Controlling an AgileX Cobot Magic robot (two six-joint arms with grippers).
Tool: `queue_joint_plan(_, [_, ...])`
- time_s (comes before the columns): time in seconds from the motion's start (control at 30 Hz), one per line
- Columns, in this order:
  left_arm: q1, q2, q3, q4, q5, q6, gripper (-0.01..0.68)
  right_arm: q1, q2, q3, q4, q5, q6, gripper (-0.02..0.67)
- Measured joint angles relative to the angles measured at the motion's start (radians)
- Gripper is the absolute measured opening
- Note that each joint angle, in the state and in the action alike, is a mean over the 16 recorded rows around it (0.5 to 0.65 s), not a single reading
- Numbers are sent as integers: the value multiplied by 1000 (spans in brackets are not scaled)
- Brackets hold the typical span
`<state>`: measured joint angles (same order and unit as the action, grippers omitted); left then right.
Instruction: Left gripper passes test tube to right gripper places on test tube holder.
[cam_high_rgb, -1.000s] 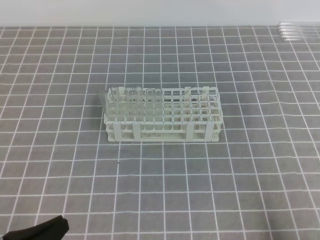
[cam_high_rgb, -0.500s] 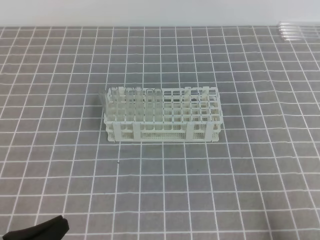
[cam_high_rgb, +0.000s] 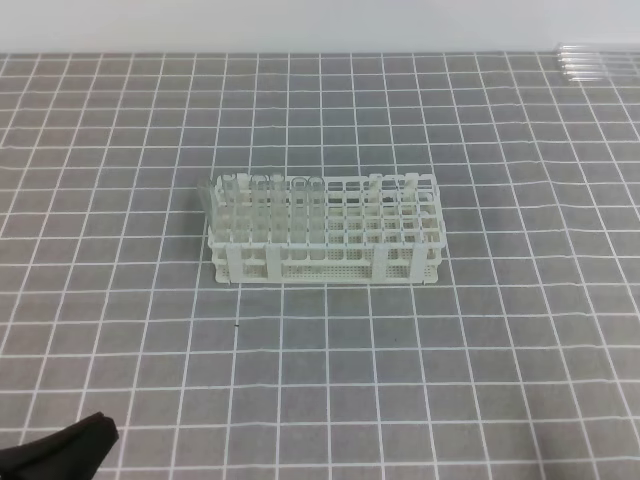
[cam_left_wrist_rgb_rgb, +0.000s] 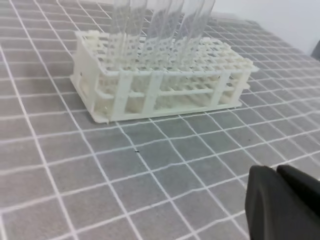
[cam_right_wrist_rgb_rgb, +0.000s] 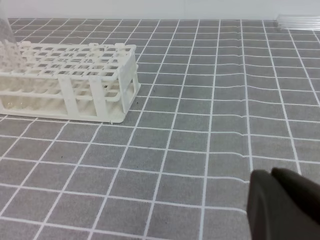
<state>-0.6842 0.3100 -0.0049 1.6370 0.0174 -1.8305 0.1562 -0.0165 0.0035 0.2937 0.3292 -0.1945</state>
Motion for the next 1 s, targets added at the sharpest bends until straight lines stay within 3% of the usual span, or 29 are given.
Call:
queue_joint_plan(0.13, [0, 0, -16, -251, -5, 305, -2, 0, 0, 0, 0, 0, 0, -13])
queue_joint_plan(0.43, [0, -1, -50, -1054, 14, 1268, -2, 1, 0, 0, 0, 0, 0, -13])
queue_joint_plan(0.57, [3, -2, -54, -1302, 35, 1544, -2, 2, 0, 0, 1, 0, 0, -13])
queue_joint_plan(0.77, [80, -24, -54, -1401, 55, 1642, -2, 2, 0, 0, 2, 1, 0, -13])
queue_joint_plan(1.0, [263, -109, -53, -1395, 66, 1631, -2, 2, 0, 0, 2, 2, 0, -13])
